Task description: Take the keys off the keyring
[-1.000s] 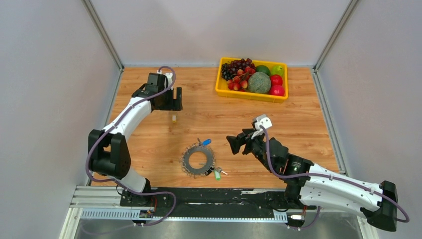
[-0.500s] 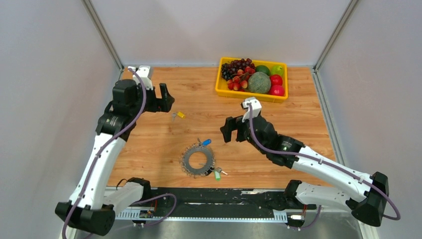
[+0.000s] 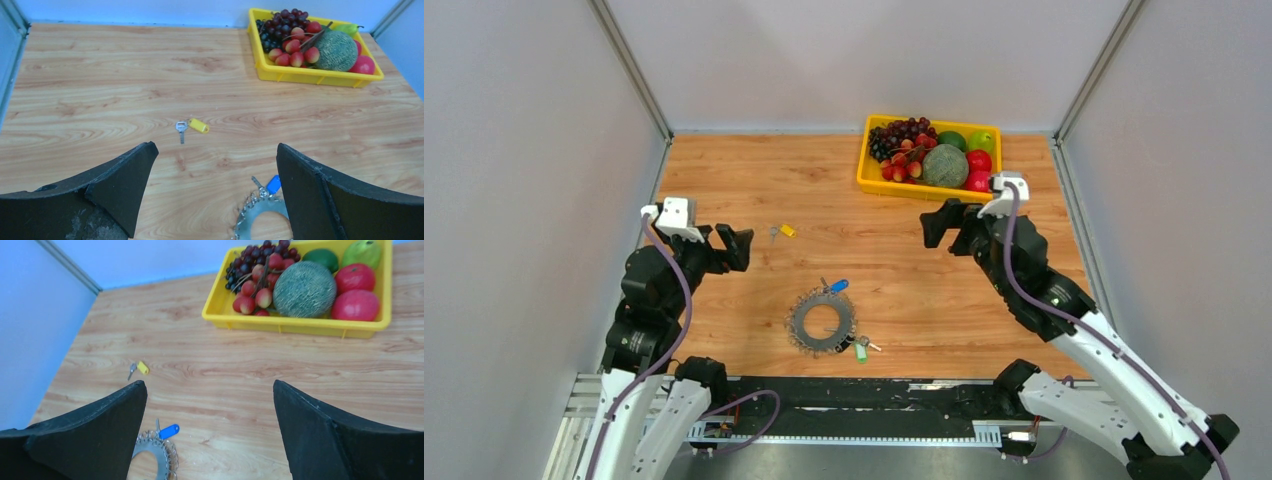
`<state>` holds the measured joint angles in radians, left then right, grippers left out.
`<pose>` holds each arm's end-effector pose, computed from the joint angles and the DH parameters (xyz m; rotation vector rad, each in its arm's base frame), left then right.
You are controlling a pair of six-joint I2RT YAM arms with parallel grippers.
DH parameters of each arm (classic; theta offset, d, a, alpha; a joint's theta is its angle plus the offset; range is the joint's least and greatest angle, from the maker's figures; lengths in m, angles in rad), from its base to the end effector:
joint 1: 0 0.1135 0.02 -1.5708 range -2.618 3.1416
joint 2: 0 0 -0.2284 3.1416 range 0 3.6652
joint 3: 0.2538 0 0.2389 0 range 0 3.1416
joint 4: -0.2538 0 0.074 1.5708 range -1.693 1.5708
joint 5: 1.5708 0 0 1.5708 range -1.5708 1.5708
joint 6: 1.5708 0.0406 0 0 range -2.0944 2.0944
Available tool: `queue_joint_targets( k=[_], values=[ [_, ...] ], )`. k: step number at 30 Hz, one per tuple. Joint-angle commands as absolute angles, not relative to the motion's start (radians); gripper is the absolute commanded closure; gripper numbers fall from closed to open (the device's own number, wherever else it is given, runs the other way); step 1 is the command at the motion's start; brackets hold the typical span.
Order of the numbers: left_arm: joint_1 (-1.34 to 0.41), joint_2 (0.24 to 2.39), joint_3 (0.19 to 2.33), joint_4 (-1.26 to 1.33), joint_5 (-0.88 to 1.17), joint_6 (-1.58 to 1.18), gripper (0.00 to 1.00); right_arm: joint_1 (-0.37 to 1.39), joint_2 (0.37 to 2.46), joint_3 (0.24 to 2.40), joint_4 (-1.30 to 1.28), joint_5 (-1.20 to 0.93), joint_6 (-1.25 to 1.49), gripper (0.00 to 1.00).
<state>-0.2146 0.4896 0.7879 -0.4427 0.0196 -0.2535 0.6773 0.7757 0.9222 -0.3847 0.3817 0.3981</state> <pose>0.1320 -0.0296 0.3297 -0.0190 1.7286 -0.3633 0.1540 0.1045 0.3402 0.0202 1.8115 0.4240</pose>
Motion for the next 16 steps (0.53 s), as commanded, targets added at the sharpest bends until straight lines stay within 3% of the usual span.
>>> queue_joint_targets(
  k=[1,7,12,16],
  values=[
    [-0.212,0.455,0.753,-0.381,-0.044,-0.271,0.00,0.673,0.715,0.936,-0.400,0.502,0.385,0.00],
    [-0.212,0.459,0.777,-0.374,-0.007,-0.266,0.00,0.672,0.724,1.082,-0.415,0.645,0.208,0.00],
    [-0.212,0.528,0.888,-0.409,0.045,-0.267,0.00,0.672,0.802,1.301,-0.417,0.672,0.082,0.00],
    [-0.211,0.582,0.934,-0.445,0.023,-0.280,0.00,0.672,0.822,1.347,-0.416,0.690,0.047,0.00]
  ],
)
